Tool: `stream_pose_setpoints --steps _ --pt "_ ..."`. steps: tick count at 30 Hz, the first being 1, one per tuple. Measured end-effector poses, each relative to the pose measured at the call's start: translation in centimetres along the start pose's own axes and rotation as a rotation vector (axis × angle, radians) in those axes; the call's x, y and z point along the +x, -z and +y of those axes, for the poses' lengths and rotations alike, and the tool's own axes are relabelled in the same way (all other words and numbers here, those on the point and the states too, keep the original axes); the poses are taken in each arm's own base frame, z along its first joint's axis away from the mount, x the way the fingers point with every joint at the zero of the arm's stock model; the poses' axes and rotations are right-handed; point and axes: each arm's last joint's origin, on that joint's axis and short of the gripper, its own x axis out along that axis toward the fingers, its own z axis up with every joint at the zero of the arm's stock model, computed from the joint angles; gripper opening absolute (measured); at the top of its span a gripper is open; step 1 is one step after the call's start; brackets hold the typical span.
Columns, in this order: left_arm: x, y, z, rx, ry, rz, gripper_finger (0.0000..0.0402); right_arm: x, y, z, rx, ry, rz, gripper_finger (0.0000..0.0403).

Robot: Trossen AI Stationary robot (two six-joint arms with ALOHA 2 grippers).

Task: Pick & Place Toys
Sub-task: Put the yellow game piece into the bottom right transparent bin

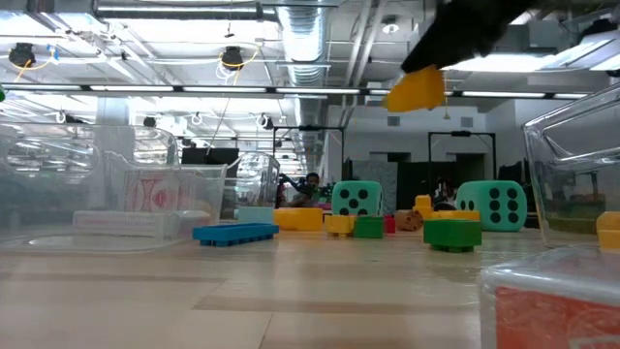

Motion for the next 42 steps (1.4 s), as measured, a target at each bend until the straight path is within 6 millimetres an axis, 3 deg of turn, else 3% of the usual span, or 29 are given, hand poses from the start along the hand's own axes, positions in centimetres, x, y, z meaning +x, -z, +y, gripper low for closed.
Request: stream_pose_setpoints --steps 9,22,32,42 --pt "2.9 0.5 2.5 0.029 -0.101 0.055 0.0369 -4.4 2.4 0.0 0.137 -0.004 0.041 0.0102" --pt "7.2 1.1 6.7 0.001 -0.029 0.048 0.0369 -9.0 6.1 0.5 0.353 -0.052 0.115 0.0102" --pt "8.7 1.3 8.6 -0.04 -0.03 0.026 0.0369 -13.0 8.7 2.0 0.405 -0.214 0.131 0.0102" --pt "9.0 1.0 9.1 -0.014 -0.003 -0.022 0.0369 -14.2 11.3 2.4 0.435 -0.174 0.15 0.0102"
